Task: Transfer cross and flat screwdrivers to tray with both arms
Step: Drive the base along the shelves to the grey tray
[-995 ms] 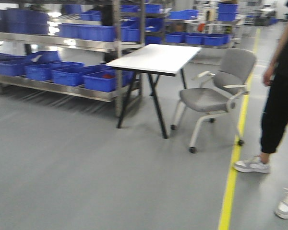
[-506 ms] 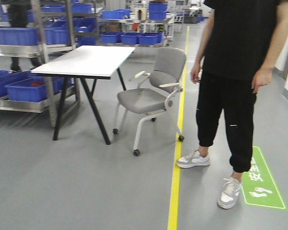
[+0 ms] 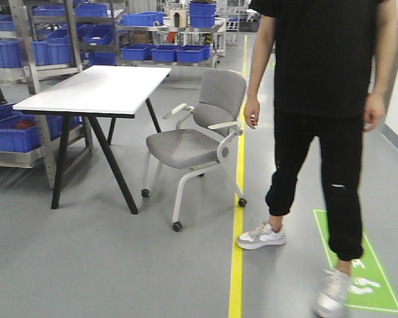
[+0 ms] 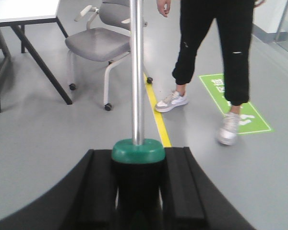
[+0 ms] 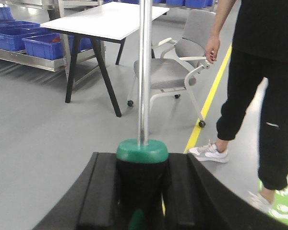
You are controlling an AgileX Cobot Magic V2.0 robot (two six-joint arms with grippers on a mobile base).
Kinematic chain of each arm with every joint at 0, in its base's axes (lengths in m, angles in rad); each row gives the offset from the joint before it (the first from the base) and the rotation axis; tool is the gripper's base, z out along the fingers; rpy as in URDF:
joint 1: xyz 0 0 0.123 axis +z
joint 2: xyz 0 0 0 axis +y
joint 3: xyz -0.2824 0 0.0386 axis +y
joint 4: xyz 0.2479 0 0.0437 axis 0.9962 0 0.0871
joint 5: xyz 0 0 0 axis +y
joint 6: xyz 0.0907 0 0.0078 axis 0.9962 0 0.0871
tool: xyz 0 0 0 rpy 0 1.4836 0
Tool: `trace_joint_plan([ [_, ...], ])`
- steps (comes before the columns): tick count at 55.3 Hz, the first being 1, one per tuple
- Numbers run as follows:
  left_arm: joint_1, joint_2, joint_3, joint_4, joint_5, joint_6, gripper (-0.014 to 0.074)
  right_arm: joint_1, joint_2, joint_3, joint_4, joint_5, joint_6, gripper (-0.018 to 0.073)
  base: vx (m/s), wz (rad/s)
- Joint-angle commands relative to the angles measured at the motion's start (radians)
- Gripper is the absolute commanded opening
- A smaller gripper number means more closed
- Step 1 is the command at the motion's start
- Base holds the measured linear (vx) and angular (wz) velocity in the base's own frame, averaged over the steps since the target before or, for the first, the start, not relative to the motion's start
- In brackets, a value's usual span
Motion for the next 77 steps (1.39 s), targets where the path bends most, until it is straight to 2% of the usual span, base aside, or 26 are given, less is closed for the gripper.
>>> trace_joint_plan([
  [1, -0.004, -0.004, -0.030, -0.030, -0.088, -0.002, -0.0003, 0.001, -0.004, -0.031, 0.005, -0.090, -0.006, -0.0008, 0.39, 0.20],
  [41, -0.004, -0.004, -0.030, -0.030, -0.088, -0.002, -0.0003, 0.001, -0.004, -0.031, 0.005, -0.090, -0.006, -0.0008, 0.45, 0.34],
  [77, -0.004, -0.004, -0.030, -0.030, -0.088, -0.002, -0.0003, 0.001, -0.004, -0.031, 0.005, -0.091, -0.006, -0.0008, 0.51, 0.52],
])
